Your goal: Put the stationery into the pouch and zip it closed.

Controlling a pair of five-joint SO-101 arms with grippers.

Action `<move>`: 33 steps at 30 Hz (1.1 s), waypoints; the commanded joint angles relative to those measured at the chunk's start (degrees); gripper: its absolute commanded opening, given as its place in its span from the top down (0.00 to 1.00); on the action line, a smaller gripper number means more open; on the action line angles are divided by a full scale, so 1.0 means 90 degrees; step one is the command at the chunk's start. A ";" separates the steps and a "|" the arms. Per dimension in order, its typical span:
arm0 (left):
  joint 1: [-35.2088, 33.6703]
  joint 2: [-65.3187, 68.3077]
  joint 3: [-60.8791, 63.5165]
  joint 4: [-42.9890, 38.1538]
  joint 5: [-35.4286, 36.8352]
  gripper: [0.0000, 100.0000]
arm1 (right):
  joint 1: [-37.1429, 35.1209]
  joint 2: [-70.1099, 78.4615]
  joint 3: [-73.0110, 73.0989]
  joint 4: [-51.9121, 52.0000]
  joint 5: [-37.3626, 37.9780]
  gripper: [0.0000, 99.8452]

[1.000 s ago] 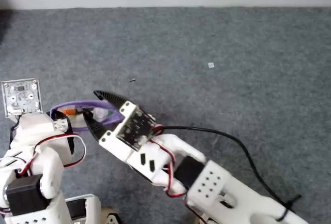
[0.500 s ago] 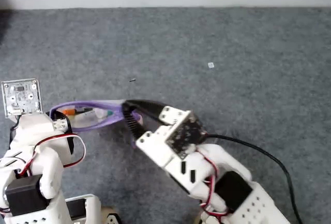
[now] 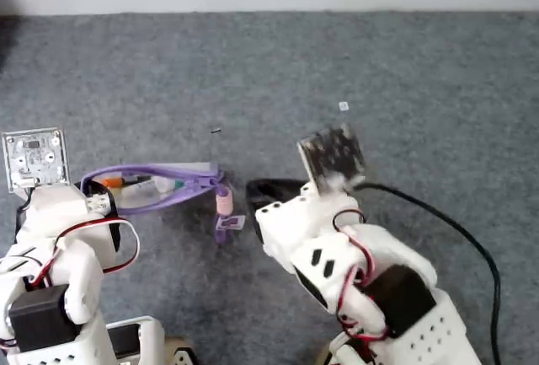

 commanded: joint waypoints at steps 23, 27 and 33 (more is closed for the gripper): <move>0.0000 0.0137 0.0357 -0.0059 0.0059 0.99 | -0.1324 0.0884 0.0781 -0.1324 -0.0225 0.73; 0.0195 0.0137 0.0357 -0.0049 0.0059 0.99 | -0.1304 0.0884 0.1231 -0.1919 0.0166 0.73; 0.0645 0.0137 0.0347 -0.0059 0.0059 0.99 | -0.0943 0.0864 0.1436 -0.2115 0.0498 0.73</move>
